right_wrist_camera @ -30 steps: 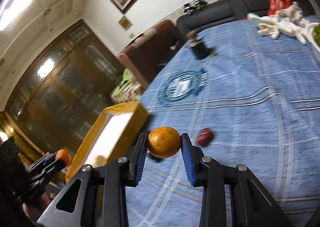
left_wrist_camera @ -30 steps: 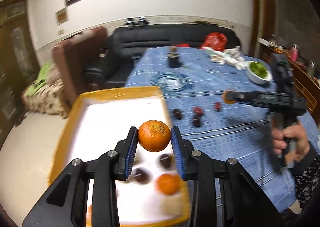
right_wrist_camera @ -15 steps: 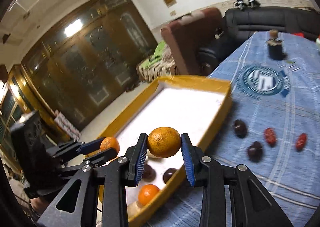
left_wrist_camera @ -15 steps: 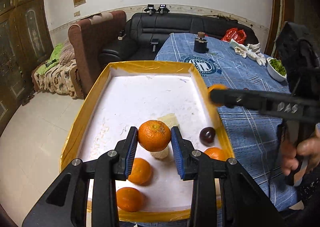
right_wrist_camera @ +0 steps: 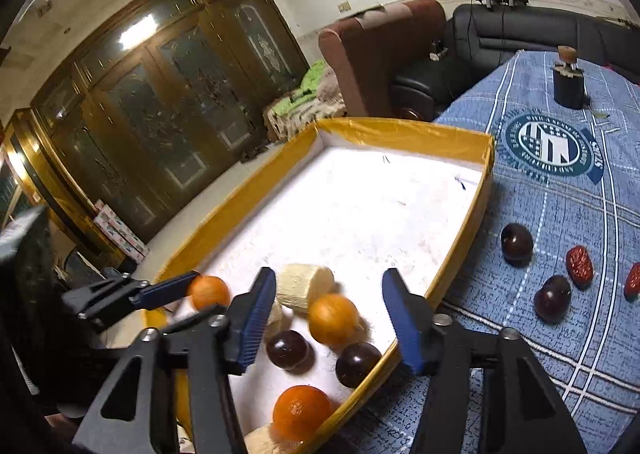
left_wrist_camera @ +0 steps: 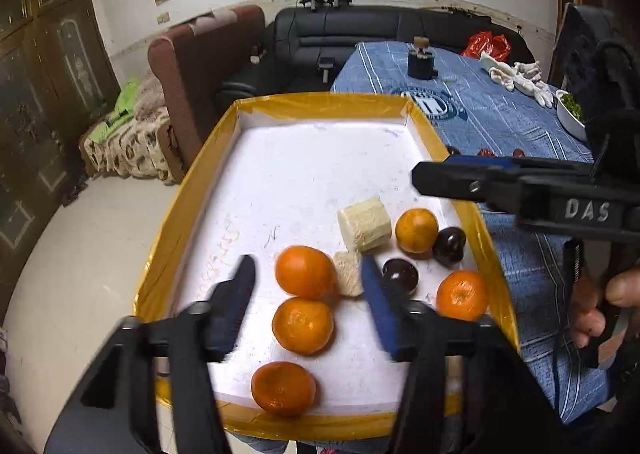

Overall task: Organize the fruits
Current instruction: 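Lower both oranges into the tray and open both grippers, then grasp a red date with the left gripper while the right grasps another date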

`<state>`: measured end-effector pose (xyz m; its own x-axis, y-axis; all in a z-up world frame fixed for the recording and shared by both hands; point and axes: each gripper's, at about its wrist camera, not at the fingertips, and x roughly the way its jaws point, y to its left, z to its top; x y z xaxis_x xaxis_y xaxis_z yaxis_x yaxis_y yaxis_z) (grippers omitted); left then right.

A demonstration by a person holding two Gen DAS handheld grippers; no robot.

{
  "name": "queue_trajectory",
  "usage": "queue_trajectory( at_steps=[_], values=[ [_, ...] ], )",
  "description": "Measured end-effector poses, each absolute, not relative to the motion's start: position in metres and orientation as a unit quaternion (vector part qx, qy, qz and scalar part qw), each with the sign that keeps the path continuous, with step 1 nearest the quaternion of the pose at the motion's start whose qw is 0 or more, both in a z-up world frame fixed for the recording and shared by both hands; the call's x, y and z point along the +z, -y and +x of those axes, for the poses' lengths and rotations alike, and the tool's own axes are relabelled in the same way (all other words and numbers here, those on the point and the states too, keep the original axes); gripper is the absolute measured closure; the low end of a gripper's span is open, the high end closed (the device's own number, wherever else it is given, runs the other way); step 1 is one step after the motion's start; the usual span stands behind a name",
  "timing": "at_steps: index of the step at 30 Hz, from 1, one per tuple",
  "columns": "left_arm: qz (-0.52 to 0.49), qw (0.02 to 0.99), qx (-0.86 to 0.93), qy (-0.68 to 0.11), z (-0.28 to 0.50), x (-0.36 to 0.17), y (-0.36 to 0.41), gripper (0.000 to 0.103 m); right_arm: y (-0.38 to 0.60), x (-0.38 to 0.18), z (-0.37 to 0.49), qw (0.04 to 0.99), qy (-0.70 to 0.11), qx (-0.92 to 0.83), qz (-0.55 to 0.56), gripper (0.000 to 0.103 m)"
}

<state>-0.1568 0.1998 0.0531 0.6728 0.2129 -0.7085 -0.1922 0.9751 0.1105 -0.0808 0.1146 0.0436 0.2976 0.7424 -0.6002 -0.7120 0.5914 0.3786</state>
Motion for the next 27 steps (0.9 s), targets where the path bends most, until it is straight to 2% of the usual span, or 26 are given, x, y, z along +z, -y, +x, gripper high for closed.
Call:
queue_trajectory(
  at_steps=[8,14,17,18,21,25,27],
  values=[
    [0.054,0.927,0.05,-0.368,-0.148,0.074,-0.156,0.039,-0.018,0.064,-0.035,0.851,-0.357,0.379,0.061,0.044],
    [0.106,0.921,-0.006,-0.376,-0.117,0.075,-0.107,0.039,0.065,0.044,0.012,0.862,-0.386,0.302,0.133,0.045],
    [0.129,0.917,-0.029,-0.376,-0.096,0.076,-0.089,0.039,0.076,0.03,0.029,0.853,-0.419,0.277,0.138,0.05],
    [0.129,0.916,-0.033,-0.379,-0.09,0.076,-0.086,0.039,0.077,0.027,0.031,0.854,-0.424,0.271,0.131,0.055],
    [0.118,0.914,-0.048,-0.386,-0.071,0.075,-0.078,0.039,0.073,0.018,0.034,0.848,-0.441,0.267,0.123,0.065],
    [0.095,0.91,-0.058,-0.399,-0.053,0.073,-0.077,0.039,0.056,0.009,0.031,0.855,-0.449,0.249,0.075,0.071],
    [0.079,0.906,-0.058,-0.411,-0.043,0.071,-0.078,0.039,0.046,0.001,0.031,0.855,-0.456,0.243,0.052,0.077]
  ],
)
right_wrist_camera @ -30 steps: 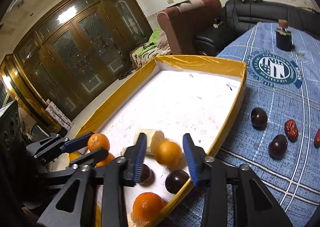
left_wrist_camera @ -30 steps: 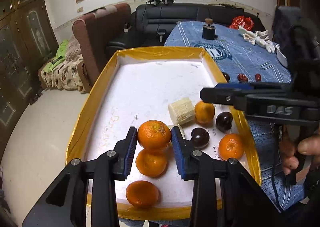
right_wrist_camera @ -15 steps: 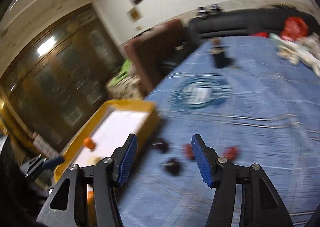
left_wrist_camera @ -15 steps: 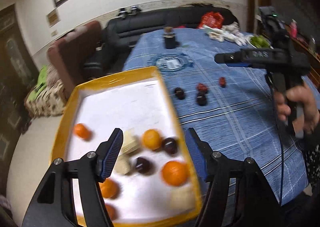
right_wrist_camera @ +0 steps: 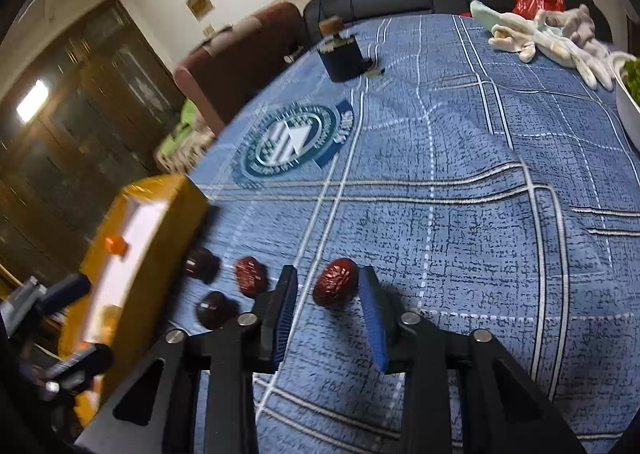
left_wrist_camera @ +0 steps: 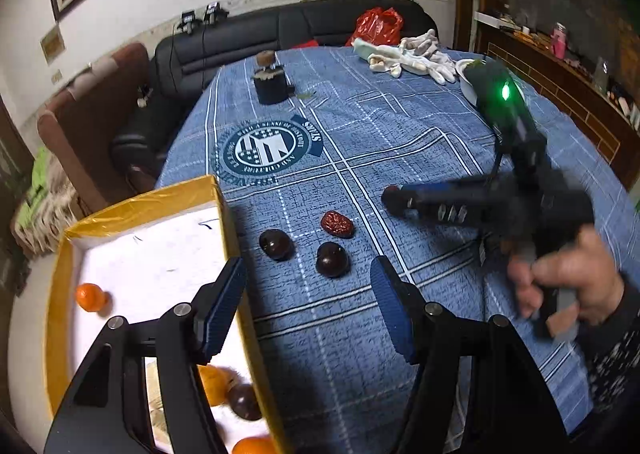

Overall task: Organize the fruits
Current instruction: 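Grasp a red date with the left gripper while the right grasps another date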

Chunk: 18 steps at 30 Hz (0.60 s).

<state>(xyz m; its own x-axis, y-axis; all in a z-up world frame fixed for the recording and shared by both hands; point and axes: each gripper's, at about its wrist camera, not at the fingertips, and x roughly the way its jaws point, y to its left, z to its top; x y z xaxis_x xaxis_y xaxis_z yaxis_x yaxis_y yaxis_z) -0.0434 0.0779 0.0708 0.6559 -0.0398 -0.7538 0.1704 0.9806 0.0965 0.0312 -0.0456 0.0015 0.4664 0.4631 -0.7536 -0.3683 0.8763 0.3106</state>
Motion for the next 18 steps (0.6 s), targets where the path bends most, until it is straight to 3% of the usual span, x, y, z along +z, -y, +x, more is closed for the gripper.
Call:
queue_trajectory(
  at_steps=[3,10,18],
  values=[
    [0.071,0.903,-0.06,-0.419,-0.032,0.069,-0.075,0.039,0.037,0.0,0.028,0.864,-0.447,0.23,0.011,0.083],
    [0.11,0.886,-0.048,-0.448,0.009,0.056,-0.05,0.039,0.083,0.008,0.042,0.866,-0.44,0.209,0.113,0.083],
    [0.127,0.861,-0.026,-0.492,0.043,0.016,-0.034,0.042,0.101,0.013,0.045,0.865,-0.436,0.199,0.147,0.083]
  ],
)
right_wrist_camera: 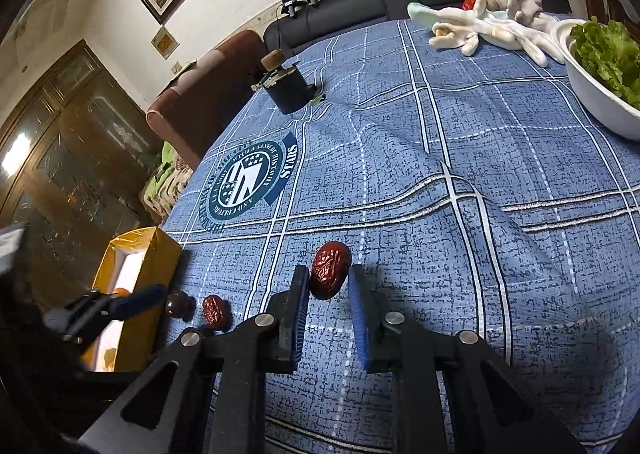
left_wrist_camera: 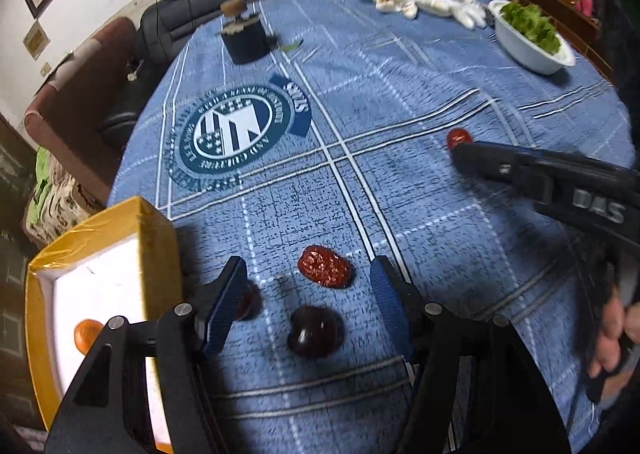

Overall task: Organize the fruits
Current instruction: 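Grasp a red date with the left gripper while the right grasps another date, then carry both red dates over the tray and open both grippers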

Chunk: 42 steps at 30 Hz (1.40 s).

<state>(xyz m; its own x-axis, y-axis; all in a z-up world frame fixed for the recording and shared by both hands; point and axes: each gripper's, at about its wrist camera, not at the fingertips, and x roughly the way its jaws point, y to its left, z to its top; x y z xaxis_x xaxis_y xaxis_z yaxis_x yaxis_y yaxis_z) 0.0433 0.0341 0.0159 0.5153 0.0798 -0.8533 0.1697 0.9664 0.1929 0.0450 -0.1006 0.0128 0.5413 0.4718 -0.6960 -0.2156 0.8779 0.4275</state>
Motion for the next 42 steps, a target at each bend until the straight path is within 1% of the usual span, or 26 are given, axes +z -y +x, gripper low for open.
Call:
queue_trajectory(
  at_steps=[2,3,4,5,8,12,18,22,28,36,42],
  values=[
    [0.119,0.858,-0.035,-0.498,0.049,0.008,-0.031,0.055,0.101,0.012,0.045,0.864,-0.437,0.201,0.151,0.083],
    [0.121,0.856,-0.039,-0.502,0.051,0.004,-0.028,0.058,0.101,0.012,0.045,0.862,-0.438,0.202,0.153,0.083],
    [0.121,0.86,-0.043,-0.495,0.051,0.003,-0.025,0.066,0.1,0.012,0.045,0.862,-0.439,0.202,0.153,0.083],
    [0.124,0.859,-0.049,-0.494,0.051,0.002,-0.023,0.077,0.1,0.012,0.045,0.862,-0.439,0.202,0.154,0.083],
    [0.137,0.861,-0.063,-0.485,0.043,0.004,-0.016,0.077,0.101,0.013,0.045,0.862,-0.436,0.203,0.159,0.083],
    [0.119,0.868,-0.081,-0.475,0.029,0.011,-0.016,0.077,0.102,0.015,0.044,0.86,-0.433,0.214,0.167,0.083],
    [0.088,0.895,-0.083,-0.429,-0.009,0.04,-0.025,0.077,0.097,0.023,0.037,0.861,-0.416,0.237,0.171,0.083],
    [0.066,0.915,-0.065,-0.392,-0.042,0.064,-0.044,0.077,0.088,0.032,0.027,0.87,-0.391,0.252,0.16,0.083],
    [0.047,0.931,-0.014,-0.361,-0.077,0.085,-0.086,0.077,0.068,0.042,0.008,0.876,-0.362,0.285,0.141,0.083],
    [0.034,0.937,0.027,-0.346,-0.108,0.085,-0.119,0.077,0.043,0.055,-0.018,0.885,-0.32,0.322,0.098,0.083],
    [0.026,0.934,0.05,-0.352,-0.123,0.076,-0.141,0.077,0.02,0.052,-0.032,0.877,-0.319,0.353,0.067,0.083]
  ],
)
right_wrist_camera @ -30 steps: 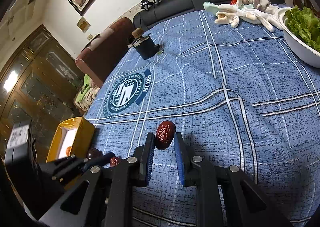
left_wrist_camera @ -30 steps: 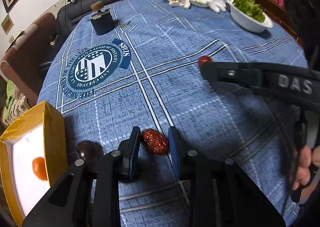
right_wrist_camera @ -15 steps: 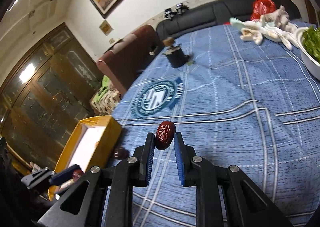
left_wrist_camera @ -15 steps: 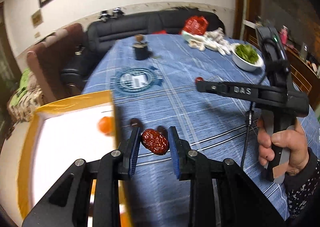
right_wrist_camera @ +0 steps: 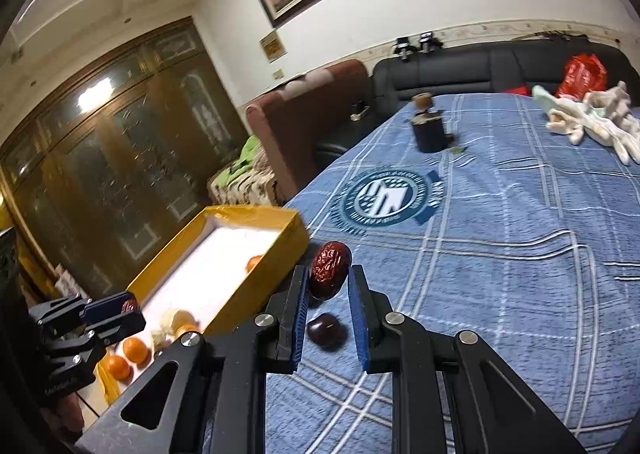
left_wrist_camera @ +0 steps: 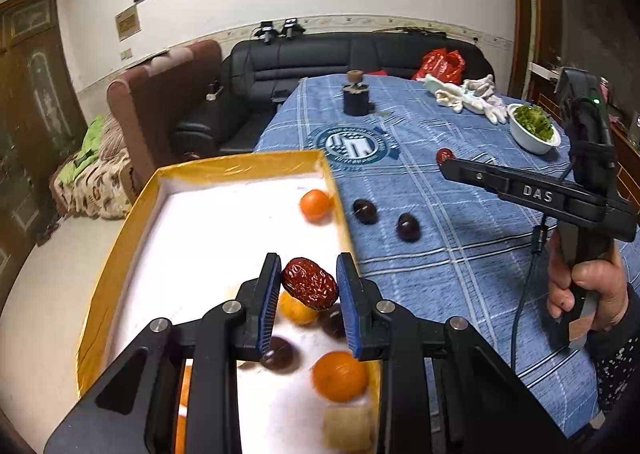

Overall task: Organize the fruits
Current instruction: 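Carry both red dates over the tray and open both grippers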

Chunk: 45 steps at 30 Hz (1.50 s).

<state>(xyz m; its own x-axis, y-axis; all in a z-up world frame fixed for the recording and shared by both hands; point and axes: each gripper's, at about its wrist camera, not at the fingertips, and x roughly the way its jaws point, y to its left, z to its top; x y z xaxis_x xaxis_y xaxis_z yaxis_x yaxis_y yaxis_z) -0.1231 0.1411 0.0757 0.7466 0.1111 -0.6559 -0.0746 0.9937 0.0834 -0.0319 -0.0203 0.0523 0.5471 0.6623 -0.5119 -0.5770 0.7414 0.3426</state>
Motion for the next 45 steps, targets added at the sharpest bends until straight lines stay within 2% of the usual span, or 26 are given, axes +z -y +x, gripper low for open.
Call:
queue_trajectory(
  at_steps=[12,24,45],
  values=[
    [0.011,0.931,0.08,-0.356,-0.143,0.068,-0.17,0.077,-0.012,0.053,-0.066,0.858,-0.301,0.416,0.021,0.083],
    [0.007,0.923,0.093,-0.374,-0.149,0.051,-0.19,0.077,-0.061,0.062,-0.093,0.833,-0.323,0.449,-0.015,0.083],
    [0.01,0.917,0.113,-0.383,-0.156,0.037,-0.205,0.077,-0.108,0.033,-0.118,0.804,-0.362,0.469,-0.05,0.082]
  ],
)
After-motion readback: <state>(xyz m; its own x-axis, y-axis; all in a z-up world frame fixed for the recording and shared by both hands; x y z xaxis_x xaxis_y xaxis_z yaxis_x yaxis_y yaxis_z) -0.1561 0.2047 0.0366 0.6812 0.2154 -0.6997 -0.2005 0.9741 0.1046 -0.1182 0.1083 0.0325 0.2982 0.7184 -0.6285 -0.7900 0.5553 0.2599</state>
